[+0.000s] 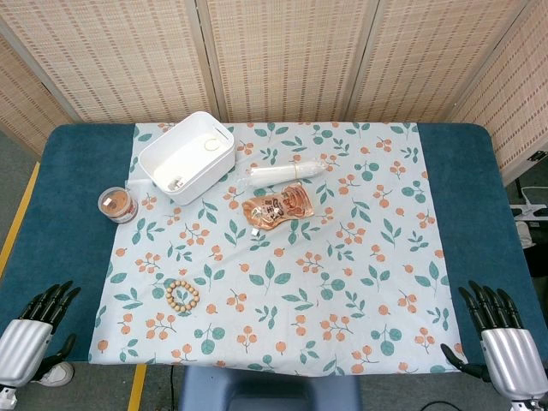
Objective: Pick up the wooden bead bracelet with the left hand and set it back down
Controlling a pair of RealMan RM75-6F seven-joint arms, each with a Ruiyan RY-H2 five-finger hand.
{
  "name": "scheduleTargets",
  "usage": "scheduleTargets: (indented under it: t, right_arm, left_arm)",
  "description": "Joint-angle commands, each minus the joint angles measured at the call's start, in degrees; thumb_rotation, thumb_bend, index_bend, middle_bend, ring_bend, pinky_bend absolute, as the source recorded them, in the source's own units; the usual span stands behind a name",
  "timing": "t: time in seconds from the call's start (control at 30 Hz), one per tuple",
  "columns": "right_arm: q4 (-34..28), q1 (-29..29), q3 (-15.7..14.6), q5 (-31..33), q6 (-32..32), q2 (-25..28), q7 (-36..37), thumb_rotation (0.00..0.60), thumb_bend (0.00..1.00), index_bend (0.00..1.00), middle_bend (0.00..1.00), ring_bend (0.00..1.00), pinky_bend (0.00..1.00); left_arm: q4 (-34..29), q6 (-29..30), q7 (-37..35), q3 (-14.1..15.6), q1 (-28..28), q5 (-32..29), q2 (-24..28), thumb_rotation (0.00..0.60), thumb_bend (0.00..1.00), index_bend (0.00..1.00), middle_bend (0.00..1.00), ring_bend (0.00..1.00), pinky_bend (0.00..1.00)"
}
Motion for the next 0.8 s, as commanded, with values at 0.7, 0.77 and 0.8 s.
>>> scheduleTargets:
  t: [0.7,0.77,0.8]
  right_arm:
    - [1.2,1.2,0.1,-1.4,-0.7,-0.5,3.0,0.375,0.19,0.0,0.0,0.0,0.0]
    - [1.1,1.2,0.0,-1.2,-0.9,-0.3,3.0,0.375,0.19,0.0,0.0,0.0,0.0]
    - [1.0,1.2,0.0,-1.1,-1.0,-0.3,3.0,0.375,0.19,0.0,0.0,0.0,0.0]
  left_arm:
    - [5.9,1.1,11.3,9.8,-7.2,3.1,-9.8,0.6,0.46,0.21,0.31,0.05,0.11]
    - [7.4,2.0,14.4,9.9,-8.8,4.4,-11.0,0.6,0.46,0.26,0.34,0.07,0.11]
    - [8.1,2.1,15.6,10.0,-9.3,5.0,-11.3,0.6,0.46,0.28,0.35,0.08,0.11]
